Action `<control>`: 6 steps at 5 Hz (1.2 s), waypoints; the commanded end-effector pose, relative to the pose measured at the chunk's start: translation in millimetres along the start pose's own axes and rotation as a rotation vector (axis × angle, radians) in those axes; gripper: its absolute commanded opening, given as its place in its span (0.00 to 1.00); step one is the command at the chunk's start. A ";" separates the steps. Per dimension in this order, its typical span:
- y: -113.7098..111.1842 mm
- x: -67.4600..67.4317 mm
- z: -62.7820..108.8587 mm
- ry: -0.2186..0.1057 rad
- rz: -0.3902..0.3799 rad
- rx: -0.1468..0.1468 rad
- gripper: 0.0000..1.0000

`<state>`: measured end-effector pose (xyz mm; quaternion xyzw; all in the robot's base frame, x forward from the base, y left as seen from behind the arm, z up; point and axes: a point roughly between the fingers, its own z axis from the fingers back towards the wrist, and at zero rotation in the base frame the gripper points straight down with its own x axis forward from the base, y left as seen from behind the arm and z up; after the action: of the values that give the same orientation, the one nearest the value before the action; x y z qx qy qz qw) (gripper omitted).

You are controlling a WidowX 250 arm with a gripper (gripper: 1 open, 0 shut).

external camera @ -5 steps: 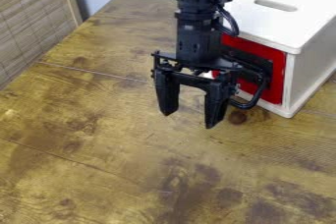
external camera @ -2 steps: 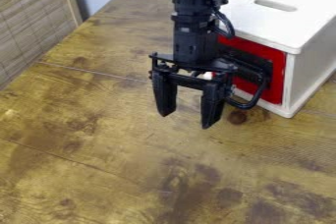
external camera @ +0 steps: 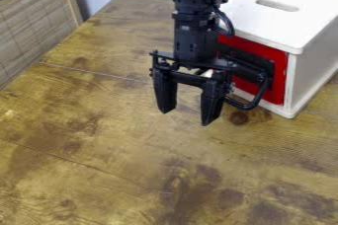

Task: Close the drawer

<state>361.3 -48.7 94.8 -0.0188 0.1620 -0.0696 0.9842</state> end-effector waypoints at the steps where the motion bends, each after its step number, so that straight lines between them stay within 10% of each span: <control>1: 6.4 -1.6 21.5 -0.063 0.005 0.011 1.00; 6: 18.7 -8.1 21.7 -0.026 -0.004 0.052 1.00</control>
<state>356.4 -36.0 96.9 0.0038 0.1815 -0.0829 0.9799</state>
